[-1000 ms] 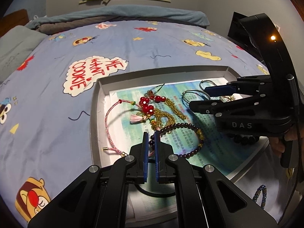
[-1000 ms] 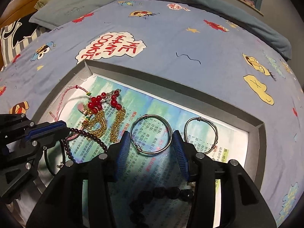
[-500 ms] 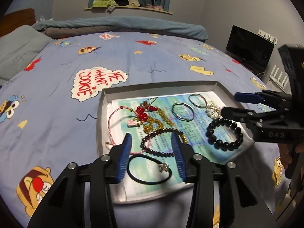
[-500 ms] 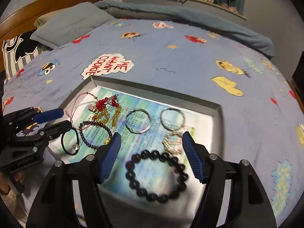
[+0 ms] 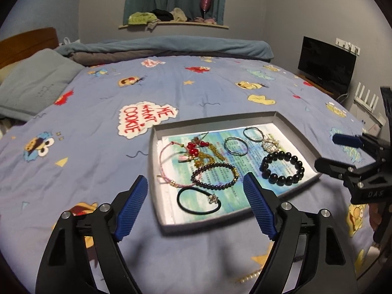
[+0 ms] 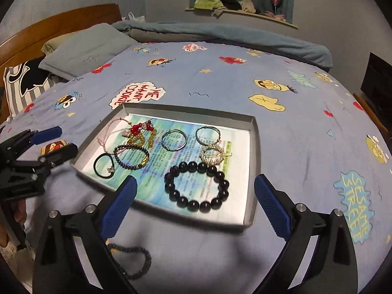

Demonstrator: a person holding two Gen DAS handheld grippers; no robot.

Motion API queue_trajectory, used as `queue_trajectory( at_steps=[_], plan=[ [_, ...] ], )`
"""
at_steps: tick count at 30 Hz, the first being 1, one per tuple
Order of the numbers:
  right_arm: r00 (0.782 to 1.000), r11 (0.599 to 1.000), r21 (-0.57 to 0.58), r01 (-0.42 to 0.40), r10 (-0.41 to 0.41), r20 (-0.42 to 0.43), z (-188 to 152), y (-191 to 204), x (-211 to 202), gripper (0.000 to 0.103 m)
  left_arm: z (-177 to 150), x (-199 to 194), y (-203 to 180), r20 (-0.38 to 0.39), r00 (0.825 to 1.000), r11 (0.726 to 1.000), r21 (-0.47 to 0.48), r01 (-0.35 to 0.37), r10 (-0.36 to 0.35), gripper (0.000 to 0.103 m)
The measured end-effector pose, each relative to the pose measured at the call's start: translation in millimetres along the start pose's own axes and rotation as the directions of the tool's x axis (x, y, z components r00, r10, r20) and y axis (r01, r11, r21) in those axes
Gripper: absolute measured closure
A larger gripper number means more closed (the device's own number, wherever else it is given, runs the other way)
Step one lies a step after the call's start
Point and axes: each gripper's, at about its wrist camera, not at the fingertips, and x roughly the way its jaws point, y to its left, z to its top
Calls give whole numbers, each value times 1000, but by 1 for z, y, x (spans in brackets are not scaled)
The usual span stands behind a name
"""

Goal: Organize jewelry
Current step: 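Withdraw both open tools toward the pearl hair pin and blue beaded bracelet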

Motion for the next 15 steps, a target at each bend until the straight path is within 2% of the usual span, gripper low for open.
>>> queue_trajectory(
  at_steps=[9, 15],
  plan=[
    [998, 1000, 5, -3, 2, 67, -9, 2, -38, 6, -5, -37, 4, 12, 1000, 999, -30, -21, 21, 19],
    [995, 1000, 1, 12, -12, 102, -25, 5, -53, 6, -20, -53, -1, 15, 1000, 999, -40, -15, 16, 13]
  ],
)
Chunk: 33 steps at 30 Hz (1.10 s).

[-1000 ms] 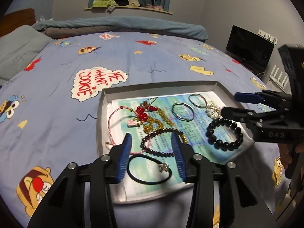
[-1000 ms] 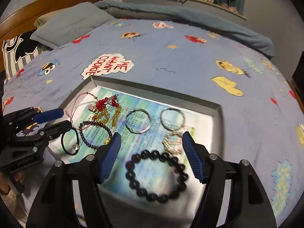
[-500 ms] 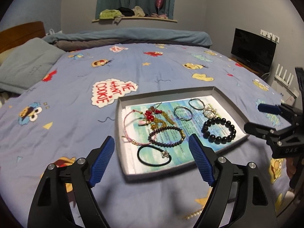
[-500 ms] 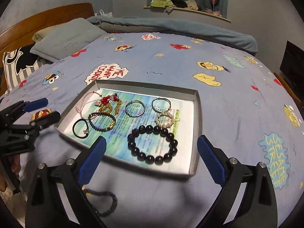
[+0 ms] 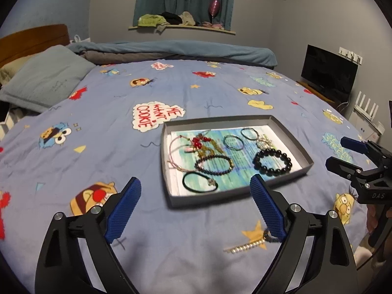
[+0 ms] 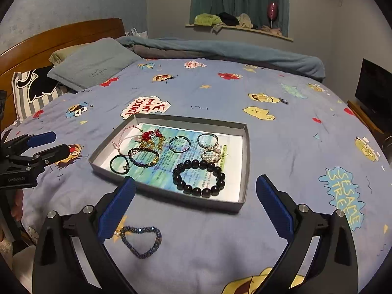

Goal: Organize jewelry
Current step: 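Withdraw both open tools toward the pearl hair pin and blue beaded bracelet, then grasp the pearl hair pin with the left tool while the right tool grasps the blue beaded bracelet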

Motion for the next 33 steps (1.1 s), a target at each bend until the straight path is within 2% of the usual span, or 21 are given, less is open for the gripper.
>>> queue_trajectory(
  at_steps=[9, 16, 19, 26, 30, 33],
  plan=[
    [1000, 1000, 28, 1, -1, -5, -34, -6, 1, 6, -28, -9, -11, -9, 1000, 1000, 6, -8, 8, 12],
    [1000, 999, 29, -12, 12, 7, -64, -6, 10, 6, -60, 2, -8, -38, 999, 999, -34, -25, 24, 12],
    [1000, 999, 26, -28, 28, 15, -74, -3, 12, 6, -73, 6, -15, -31, 999, 999, -16, -29, 28, 12],
    [998, 998, -42, -47, 49, 35, -87, 13, 14, 6, -97, 20, -36, -10, 1000, 998, 63, -14, 15, 12],
    [996, 993, -85, -78, 81, 31, -92, 22, 17, 6, -103, 24, -39, 1, 1000, 997, 71, 20, -20, 12],
    [995, 988, -119, -97, 100, 19, -96, 30, 19, 8, -107, 28, -41, 0, 1000, 996, 83, 22, -22, 12]
  ],
)
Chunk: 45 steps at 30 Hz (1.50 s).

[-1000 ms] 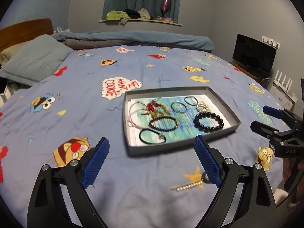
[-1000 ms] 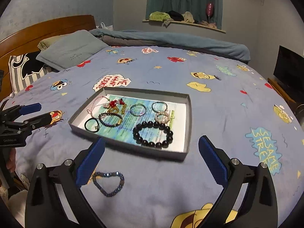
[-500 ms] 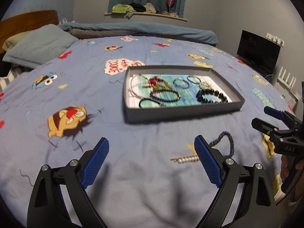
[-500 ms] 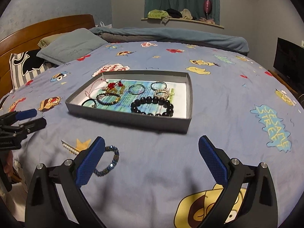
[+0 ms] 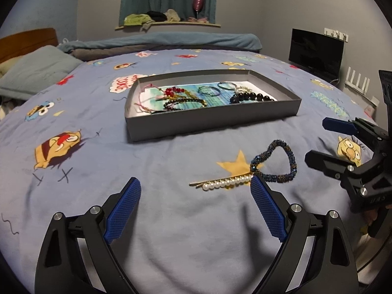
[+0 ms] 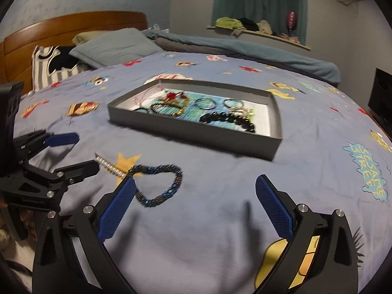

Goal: Organize jewelry
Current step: 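Grasp the pearl hair pin with the left tool while the right tool grasps the blue beaded bracelet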

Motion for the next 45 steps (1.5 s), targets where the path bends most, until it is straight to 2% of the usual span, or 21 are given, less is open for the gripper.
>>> queue_trajectory(
  at_steps=[5, 9, 12, 14, 18, 20, 23, 26, 27, 28, 36, 42, 45],
  plan=[
    [999, 999, -18, -28, 28, -25, -7, 5, 4, 27, -1, 6, 6, -5, 1000, 1000, -30, -7, 7, 12],
    [999, 999, 8, -40, 40, -15, -6, 3, 0, 36, 2, 6, 5, 9, 1000, 998, -56, 12, -12, 12],
    [999, 999, 15, -42, 42, -22, -4, 2, 5, 42, 1, 10, 0, 1, 1000, 999, -37, 0, 0, 12],
    [997, 998, 31, -55, 56, -44, -4, 1, 11, 51, 1, 12, 0, -3, 1000, 999, -33, -6, 6, 12],
    [996, 996, 59, -65, 68, -55, -2, -3, 17, 62, 0, 12, 0, 2, 1000, 1000, -25, -9, 9, 12],
    [995, 995, 67, -73, 77, -59, -1, -3, 18, 72, 0, 13, -1, 1, 1000, 1000, -17, -11, 11, 12],
    [993, 994, 65, -83, 88, -76, -1, -1, 25, 79, 0, 13, -2, 2, 1000, 1000, -12, -6, 6, 12],
    [991, 995, 59, -85, 91, -96, -1, 2, 31, 82, -1, 13, -2, 3, 1000, 1000, -10, -4, 4, 12],
    [991, 995, 58, -82, 87, -99, -1, 3, 32, 86, -1, 13, -2, 3, 1000, 1000, -10, -4, 4, 13],
    [992, 996, 61, -69, 75, -103, 0, 1, 32, 95, -1, 13, -2, 4, 1000, 1000, -9, -3, 3, 13],
    [996, 995, 104, -3, 12, -86, -2, -17, 21, 96, 0, 17, -18, -3, 1000, 1000, -5, 30, -30, 13],
    [996, 996, 93, 12, -3, -87, -4, -19, 17, 96, -1, 24, -29, -20, 1000, 1000, 1, -19, 19, 16],
    [996, 995, 90, 36, -29, -84, -5, -22, 13, 96, -2, 26, -31, -28, 998, 999, 5, -53, 53, 23]
  ],
)
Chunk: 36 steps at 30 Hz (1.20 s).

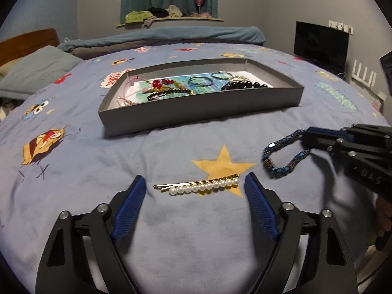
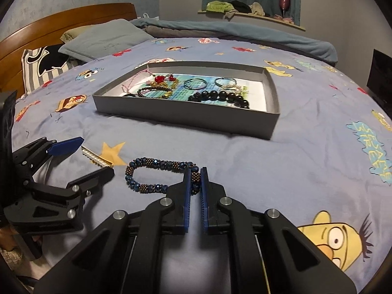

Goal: Organize jewelry
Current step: 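Grasp the pearl hair pin with the left tool while the right tool grasps the blue beaded bracelet, then carry the pearl hair pin and blue beaded bracelet into the gray box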

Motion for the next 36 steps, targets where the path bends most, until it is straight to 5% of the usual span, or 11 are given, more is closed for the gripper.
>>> queue_trajectory(
  at_steps=[5, 23, 36],
  plan=[
    [1000, 1000, 27, -1, 1, -3, 0, -7, -1, 96, -1, 0, 0, 1, 1000, 1000, -2, -22, 22, 37],
    [995, 998, 12, -66, 65, 79, 23, 0, -21, 96, 23, -23, 13, 55, 996, 998, 0, 70, -70, 38],
    [978, 999, 20, 29, -32, 206, 87, -33, -43, 96, 86, -4, 19, 37, 994, 993, 48, 104, -106, 38]
  ],
)
